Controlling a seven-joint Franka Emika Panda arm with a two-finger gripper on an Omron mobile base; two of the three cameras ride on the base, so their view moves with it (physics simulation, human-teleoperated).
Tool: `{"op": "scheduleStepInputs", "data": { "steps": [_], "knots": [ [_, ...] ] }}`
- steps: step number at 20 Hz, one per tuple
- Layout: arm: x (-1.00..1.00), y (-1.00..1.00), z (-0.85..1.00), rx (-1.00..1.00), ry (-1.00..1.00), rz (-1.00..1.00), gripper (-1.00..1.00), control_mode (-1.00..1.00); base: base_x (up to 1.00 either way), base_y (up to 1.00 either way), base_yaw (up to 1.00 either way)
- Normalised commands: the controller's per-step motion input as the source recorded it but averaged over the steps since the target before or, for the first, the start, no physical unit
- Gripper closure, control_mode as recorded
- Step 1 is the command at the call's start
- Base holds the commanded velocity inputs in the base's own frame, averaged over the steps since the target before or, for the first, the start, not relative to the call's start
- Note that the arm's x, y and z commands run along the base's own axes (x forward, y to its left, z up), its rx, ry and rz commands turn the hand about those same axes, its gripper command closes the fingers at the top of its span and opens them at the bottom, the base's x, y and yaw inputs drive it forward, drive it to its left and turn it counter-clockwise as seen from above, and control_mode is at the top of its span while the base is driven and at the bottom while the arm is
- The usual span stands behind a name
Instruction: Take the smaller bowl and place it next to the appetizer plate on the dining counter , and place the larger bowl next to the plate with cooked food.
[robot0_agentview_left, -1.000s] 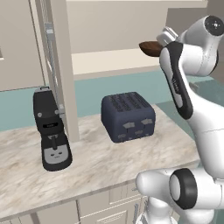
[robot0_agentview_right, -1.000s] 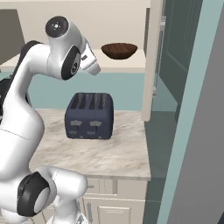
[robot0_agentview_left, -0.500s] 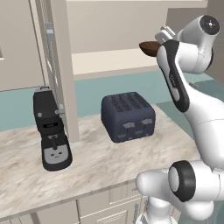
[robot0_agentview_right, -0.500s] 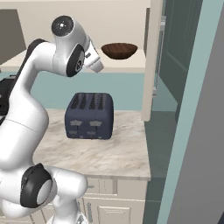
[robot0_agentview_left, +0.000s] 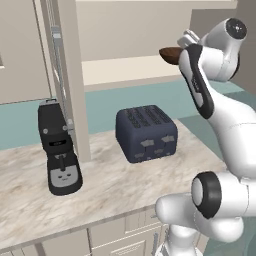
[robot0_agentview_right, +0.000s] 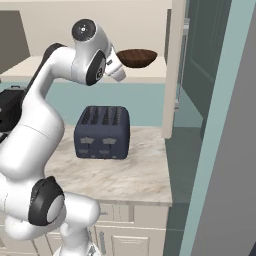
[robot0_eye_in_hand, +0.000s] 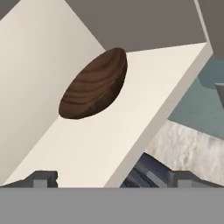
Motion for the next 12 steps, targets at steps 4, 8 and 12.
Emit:
{"op": "scheduleStepInputs", "data": {
  "steps": [4,8,12],
  "knots": [
    [0.34,-0.09,0.0,0.0,0.04,0.0,-1.0,-1.0,0.0,0.0,0.0],
    [0.36,-0.14,-0.01,0.0,0.09,0.0,-1.0,-1.0,0.0,0.0,0.0],
    [0.43,-0.15,-0.14,0.0,0.03,0.0,-1.0,-1.0,0.0,0.0,0.0]
  ]
}}
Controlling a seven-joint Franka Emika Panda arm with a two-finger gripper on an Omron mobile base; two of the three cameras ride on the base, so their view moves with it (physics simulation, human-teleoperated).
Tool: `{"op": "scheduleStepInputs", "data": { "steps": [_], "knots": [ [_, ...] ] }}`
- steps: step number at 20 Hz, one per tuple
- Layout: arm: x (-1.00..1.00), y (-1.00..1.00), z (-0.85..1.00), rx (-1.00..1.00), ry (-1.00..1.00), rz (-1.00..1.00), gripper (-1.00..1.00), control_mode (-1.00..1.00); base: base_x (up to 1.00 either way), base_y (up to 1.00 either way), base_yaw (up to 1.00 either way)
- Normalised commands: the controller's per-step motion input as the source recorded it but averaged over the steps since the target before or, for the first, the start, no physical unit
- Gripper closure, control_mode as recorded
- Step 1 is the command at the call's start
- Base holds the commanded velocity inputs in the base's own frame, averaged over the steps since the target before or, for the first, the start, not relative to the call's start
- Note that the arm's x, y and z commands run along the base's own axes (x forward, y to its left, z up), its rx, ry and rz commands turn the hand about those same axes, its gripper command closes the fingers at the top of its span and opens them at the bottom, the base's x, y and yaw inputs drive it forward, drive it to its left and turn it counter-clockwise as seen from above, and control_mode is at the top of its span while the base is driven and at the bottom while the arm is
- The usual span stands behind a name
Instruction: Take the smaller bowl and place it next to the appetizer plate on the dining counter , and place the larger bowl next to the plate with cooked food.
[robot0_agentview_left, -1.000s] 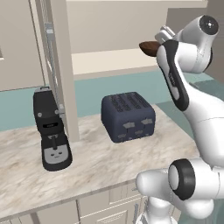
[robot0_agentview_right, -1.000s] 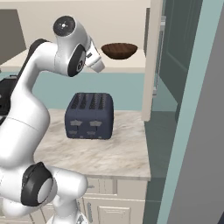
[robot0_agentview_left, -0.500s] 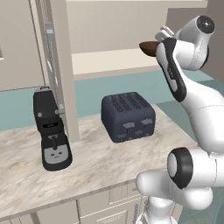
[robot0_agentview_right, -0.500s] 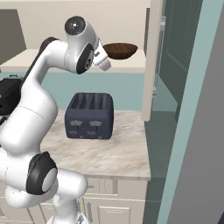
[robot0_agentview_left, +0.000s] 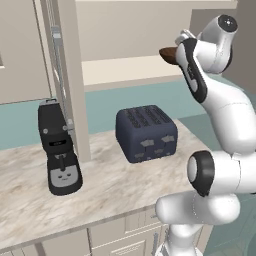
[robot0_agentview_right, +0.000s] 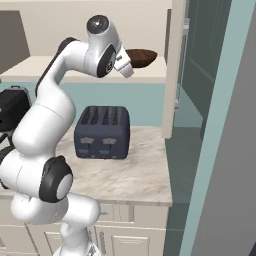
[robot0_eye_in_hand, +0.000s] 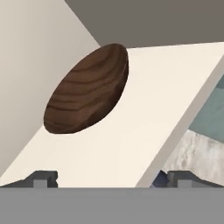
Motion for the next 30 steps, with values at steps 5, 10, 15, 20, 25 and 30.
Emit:
{"op": "scheduleStepInputs", "data": {
  "steps": [5,10,15,20,25,30],
  "knots": [
    [0.45,-0.09,-0.15,0.0,0.0,0.0,-1.0,-1.0,0.0,0.0,0.0],
    [0.47,-0.05,-0.14,0.0,0.0,0.0,-1.0,-1.0,0.0,0.0,0.0],
    [0.44,-0.1,-0.03,0.0,0.0,0.0,-1.0,-1.0,0.0,0.0,0.0],
    [0.37,-0.14,0.0,0.0,0.0,0.0,-1.0,-1.0,0.0,0.0,0.0],
    [0.34,-0.07,-0.05,0.0,0.0,0.0,-1.0,-1.0,0.0,0.0,0.0],
    [0.26,0.0,-0.25,0.0,0.01,0.0,-1.0,-1.0,0.0,0.0,0.0]
  ]
}}
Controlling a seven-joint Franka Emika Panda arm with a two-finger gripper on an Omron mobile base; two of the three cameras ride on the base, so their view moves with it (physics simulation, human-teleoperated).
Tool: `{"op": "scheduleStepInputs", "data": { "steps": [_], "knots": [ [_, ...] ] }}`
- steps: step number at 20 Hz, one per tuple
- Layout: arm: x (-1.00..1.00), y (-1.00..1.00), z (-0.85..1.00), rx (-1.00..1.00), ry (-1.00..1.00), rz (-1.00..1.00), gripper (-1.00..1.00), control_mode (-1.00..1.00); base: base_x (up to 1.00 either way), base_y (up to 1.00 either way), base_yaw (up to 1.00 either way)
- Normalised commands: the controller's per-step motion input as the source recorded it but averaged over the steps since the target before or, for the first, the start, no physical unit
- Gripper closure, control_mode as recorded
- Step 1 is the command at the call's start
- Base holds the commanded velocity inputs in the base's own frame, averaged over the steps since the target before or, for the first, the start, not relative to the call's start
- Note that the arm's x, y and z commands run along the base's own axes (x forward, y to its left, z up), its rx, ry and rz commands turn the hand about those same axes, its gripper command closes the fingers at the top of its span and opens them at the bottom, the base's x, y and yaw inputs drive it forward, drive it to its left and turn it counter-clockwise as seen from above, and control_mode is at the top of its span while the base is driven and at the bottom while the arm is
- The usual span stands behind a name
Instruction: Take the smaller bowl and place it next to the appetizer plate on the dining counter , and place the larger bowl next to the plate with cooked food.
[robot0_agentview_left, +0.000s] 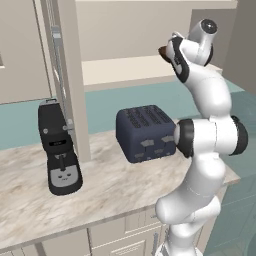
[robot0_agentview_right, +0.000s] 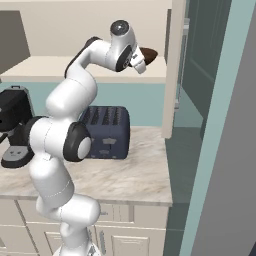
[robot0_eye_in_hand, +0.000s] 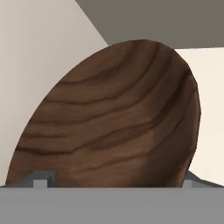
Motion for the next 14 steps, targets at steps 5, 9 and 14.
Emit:
{"op": "scheduleStepInputs", "data": {
  "steps": [5,9,14],
  "knots": [
    [0.22,0.0,-0.3,0.0,0.05,0.0,-1.0,-1.0,0.0,0.0,0.0],
    [0.24,0.0,-0.08,0.0,0.04,-0.01,-1.0,-1.0,0.0,0.0,0.0],
    [0.15,0.0,0.0,0.0,0.02,-0.02,1.0,-1.0,0.0,0.0,0.0]
  ]
}}
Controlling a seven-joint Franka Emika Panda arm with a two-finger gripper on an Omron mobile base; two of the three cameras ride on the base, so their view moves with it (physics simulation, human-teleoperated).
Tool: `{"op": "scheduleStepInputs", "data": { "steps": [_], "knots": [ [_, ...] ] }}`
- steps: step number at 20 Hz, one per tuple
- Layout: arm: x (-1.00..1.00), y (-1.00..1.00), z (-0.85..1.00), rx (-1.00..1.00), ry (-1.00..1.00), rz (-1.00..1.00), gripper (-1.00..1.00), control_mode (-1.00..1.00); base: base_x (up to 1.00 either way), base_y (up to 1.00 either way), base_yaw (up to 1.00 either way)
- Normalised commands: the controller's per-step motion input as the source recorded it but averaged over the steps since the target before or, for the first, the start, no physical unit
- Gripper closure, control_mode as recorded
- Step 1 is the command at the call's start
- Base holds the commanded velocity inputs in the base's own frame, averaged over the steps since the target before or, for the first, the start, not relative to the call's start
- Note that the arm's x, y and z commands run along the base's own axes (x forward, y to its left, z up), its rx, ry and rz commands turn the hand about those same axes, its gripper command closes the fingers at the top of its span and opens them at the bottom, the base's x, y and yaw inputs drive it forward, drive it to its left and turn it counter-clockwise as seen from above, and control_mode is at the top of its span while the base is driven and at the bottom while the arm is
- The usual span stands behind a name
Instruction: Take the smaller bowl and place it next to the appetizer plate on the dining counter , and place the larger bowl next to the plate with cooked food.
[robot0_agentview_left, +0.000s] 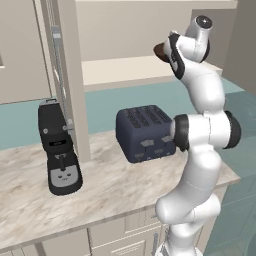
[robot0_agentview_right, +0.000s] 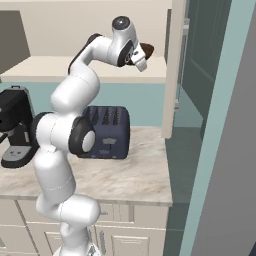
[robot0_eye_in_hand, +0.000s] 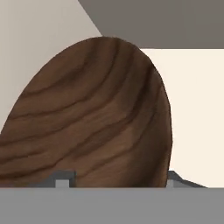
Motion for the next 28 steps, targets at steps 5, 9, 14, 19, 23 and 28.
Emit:
{"op": "scheduleStepInputs", "data": {
  "steps": [5,9,14,19,23,28],
  "knots": [
    [0.04,0.0,0.0,0.0,0.0,0.0,1.0,-1.0,0.0,0.0,0.0],
    [0.0,0.0,0.0,0.0,0.0,0.0,1.0,-1.0,0.0,0.0,0.0],
    [-0.34,0.03,-0.08,0.0,0.0,0.0,1.0,-1.0,0.0,0.0,0.0],
    [-0.96,0.21,-0.06,0.0,0.0,0.0,1.0,-1.0,0.0,0.0,0.0],
    [-1.0,0.52,-0.1,0.0,0.0,0.0,1.0,-1.0,0.0,0.0,0.0],
    [-1.0,0.68,-0.1,0.0,-0.11,0.0,1.0,-1.0,0.0,0.0,0.0]
  ]
}}
